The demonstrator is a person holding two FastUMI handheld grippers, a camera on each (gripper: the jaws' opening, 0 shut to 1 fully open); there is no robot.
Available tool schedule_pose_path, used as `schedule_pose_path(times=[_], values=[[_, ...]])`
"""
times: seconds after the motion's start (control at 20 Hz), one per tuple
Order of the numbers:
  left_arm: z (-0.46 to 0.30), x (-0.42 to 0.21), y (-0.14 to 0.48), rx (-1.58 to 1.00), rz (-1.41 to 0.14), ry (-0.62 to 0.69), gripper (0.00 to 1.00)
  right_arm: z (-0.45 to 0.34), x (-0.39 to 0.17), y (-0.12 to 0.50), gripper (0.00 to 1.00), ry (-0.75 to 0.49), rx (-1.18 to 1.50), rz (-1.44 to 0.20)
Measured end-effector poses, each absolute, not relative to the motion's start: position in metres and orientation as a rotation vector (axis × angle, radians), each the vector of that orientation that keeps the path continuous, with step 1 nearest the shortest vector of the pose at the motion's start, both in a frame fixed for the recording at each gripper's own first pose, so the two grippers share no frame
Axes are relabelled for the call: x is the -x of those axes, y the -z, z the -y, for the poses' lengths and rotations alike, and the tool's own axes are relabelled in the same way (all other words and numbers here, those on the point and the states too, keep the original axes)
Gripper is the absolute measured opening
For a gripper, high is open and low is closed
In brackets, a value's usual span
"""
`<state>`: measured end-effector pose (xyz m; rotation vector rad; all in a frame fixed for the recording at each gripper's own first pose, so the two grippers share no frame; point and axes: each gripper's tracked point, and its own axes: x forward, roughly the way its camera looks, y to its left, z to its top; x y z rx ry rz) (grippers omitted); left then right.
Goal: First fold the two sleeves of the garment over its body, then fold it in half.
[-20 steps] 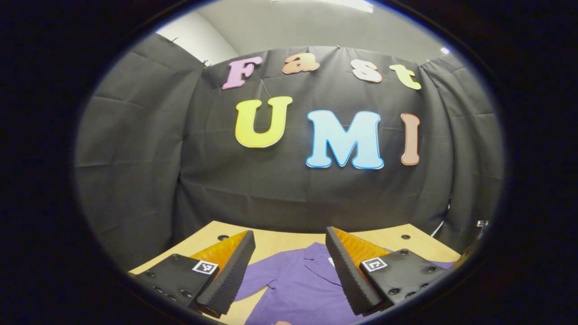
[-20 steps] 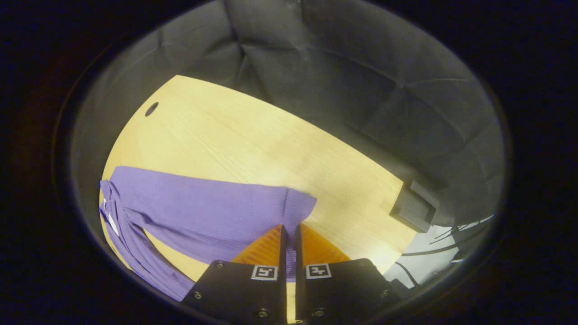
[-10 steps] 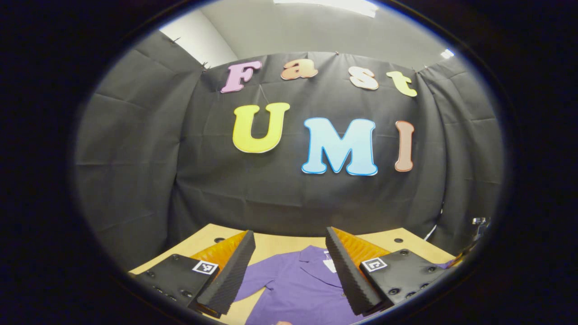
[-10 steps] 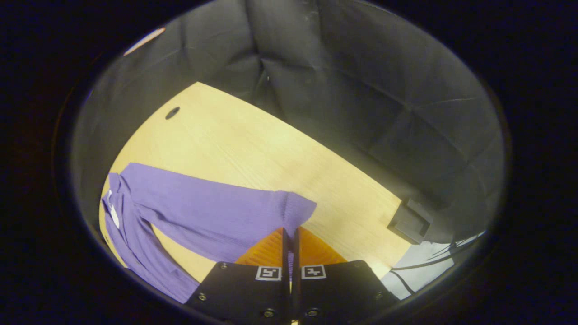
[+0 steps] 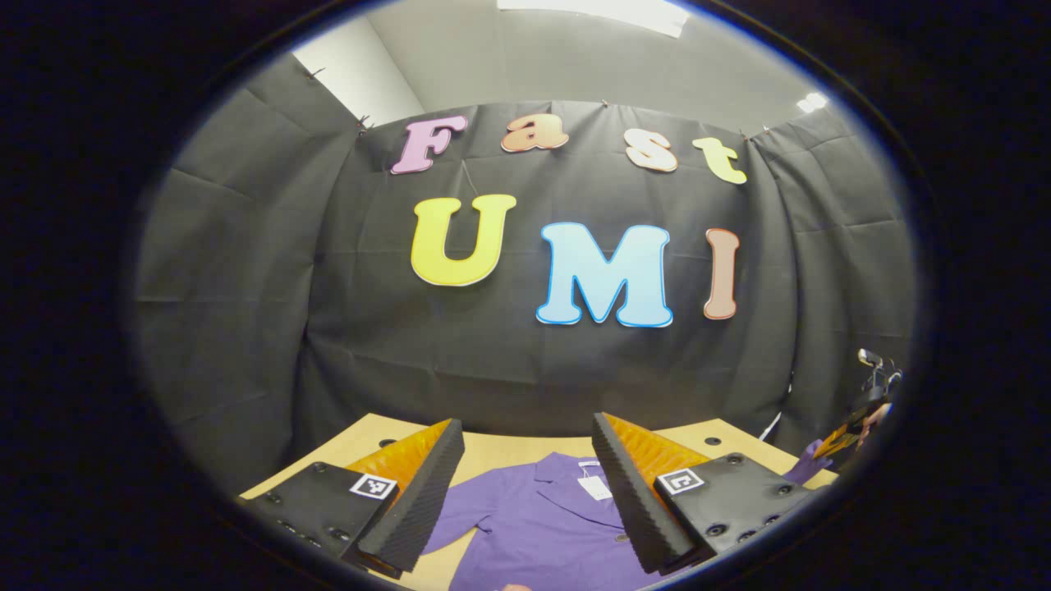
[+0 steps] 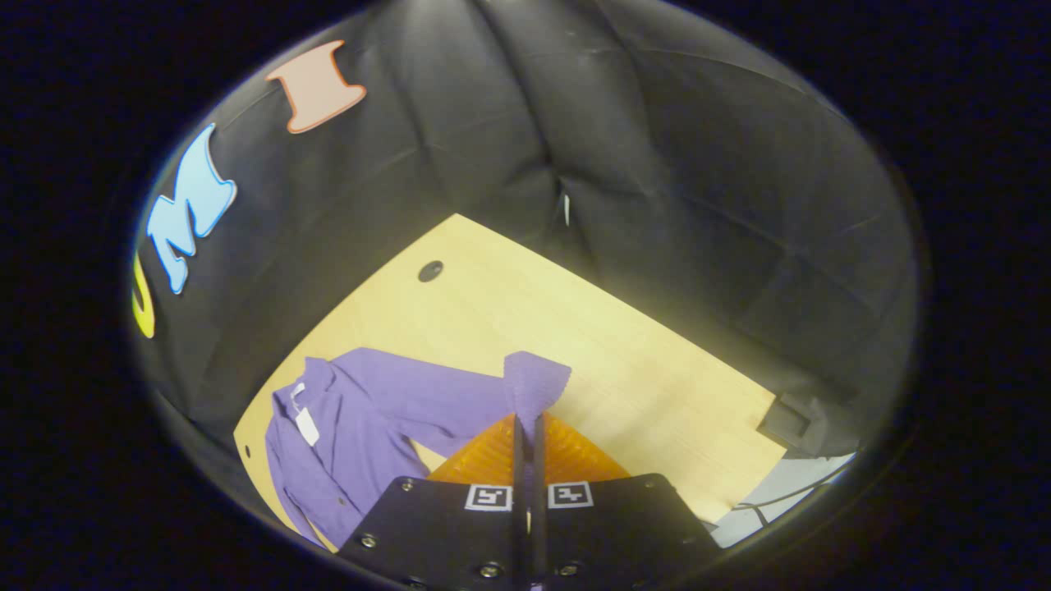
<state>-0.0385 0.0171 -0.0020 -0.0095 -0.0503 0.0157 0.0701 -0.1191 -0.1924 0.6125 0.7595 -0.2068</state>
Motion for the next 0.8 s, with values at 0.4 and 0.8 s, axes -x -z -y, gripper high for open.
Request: schedule_pose_path(times=[0.4,0.8], values=[[-0.032,0.041,0.004,0.015,0.048,-0.049,1.00,0.053,-0.109,0.114,0.02,0.015,-0.550,-0.621],[-0.047,0.047,0.007,0.017,0.040,-0.097,1.00,-0.024,-0.113,0.081,0.01,-0.194,-0.541,-0.585]])
